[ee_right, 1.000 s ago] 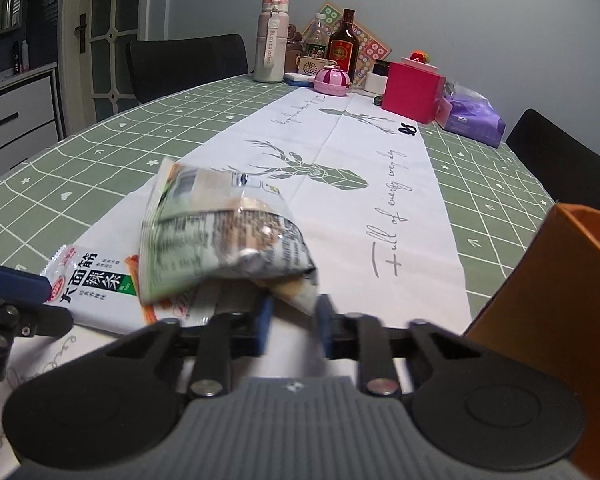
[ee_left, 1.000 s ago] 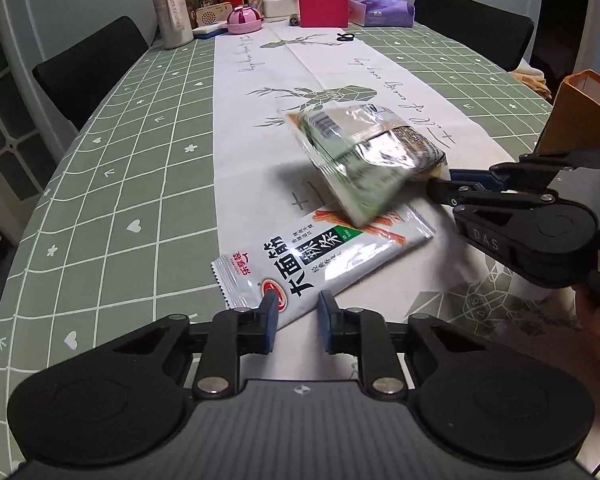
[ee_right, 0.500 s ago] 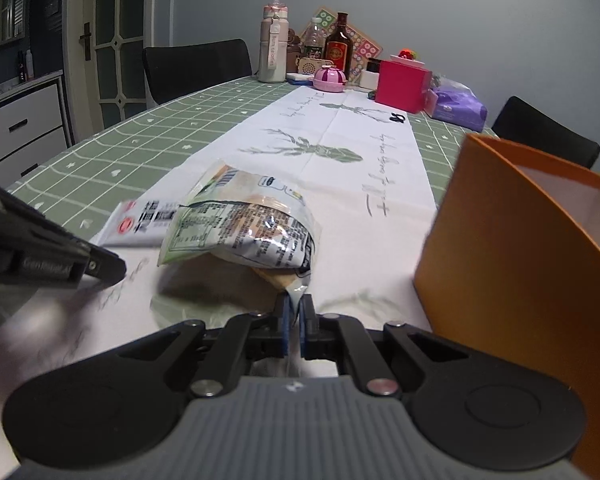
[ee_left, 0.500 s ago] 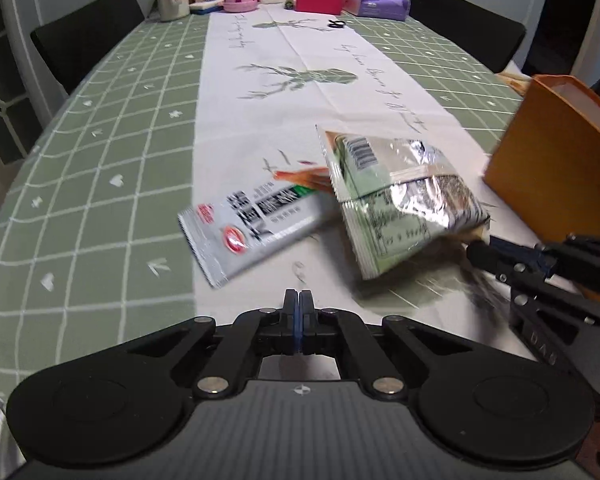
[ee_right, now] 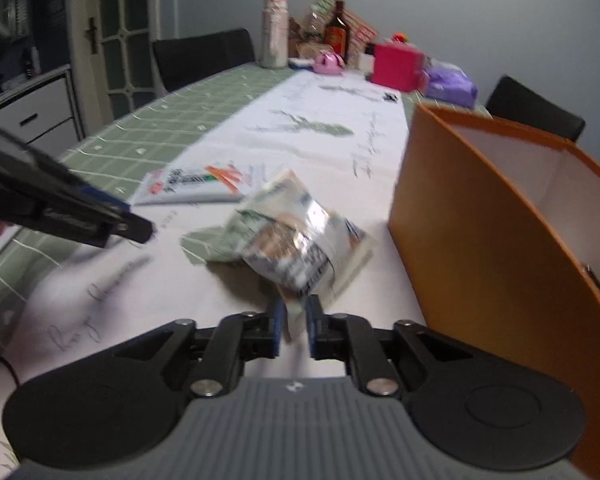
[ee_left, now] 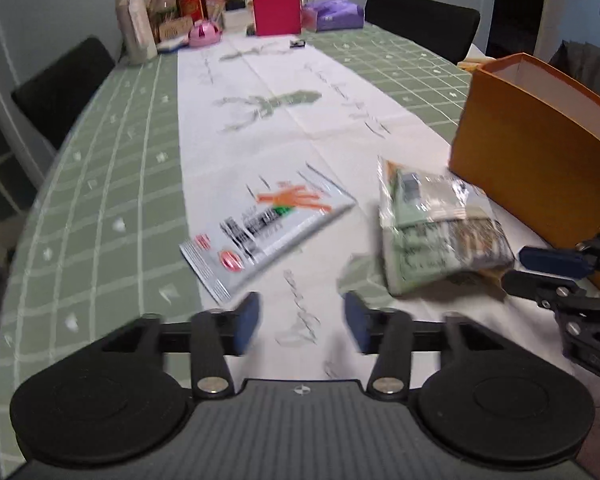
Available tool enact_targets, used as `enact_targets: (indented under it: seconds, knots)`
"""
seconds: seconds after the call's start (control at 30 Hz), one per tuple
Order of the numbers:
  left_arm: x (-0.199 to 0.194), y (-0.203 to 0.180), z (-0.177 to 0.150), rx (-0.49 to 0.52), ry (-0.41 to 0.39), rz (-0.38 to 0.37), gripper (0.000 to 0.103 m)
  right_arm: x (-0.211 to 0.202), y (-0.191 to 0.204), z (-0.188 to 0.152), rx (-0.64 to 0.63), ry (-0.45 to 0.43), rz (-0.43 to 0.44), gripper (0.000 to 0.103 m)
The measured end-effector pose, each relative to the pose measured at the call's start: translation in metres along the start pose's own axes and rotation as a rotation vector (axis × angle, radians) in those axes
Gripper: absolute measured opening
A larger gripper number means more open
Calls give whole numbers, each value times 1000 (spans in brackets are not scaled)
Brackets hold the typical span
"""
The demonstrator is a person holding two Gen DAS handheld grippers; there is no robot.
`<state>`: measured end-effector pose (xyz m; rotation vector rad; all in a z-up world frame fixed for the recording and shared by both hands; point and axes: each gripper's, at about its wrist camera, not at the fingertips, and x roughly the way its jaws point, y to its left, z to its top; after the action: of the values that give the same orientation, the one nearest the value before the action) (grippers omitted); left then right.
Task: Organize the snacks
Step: 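Close the left tool on the white noodle pack while the right tool grasps the green bag, then lift the white noodle pack and green bag with both tools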
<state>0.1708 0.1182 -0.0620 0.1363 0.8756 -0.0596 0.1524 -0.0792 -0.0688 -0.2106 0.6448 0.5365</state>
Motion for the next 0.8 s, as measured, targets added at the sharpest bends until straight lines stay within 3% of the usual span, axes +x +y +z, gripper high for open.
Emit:
enact_targets:
  seconds: [0.03, 0.13, 0.27, 0.5, 0.63, 0.8]
  knots:
    - [1, 1, 5, 20, -13, 17, 77, 0, 1, 4, -6, -24, 9, 30]
    - [10, 2, 20, 74, -26, 40, 77, 7, 0, 18, -11, -61, 12, 31]
    - [31, -2, 35, 151, -17, 25, 84, 27, -9, 35, 19, -77, 35, 52]
    - [75, 3, 51, 181, 47, 34, 85, 59, -20, 43, 46, -65, 33, 65]
    - [84, 10, 54, 146, 45, 18, 90, 70, -30, 36, 79, -34, 40, 66]
    - [87, 24, 53, -13, 80, -58, 87, 67, -29, 31, 102, -14, 37, 67]
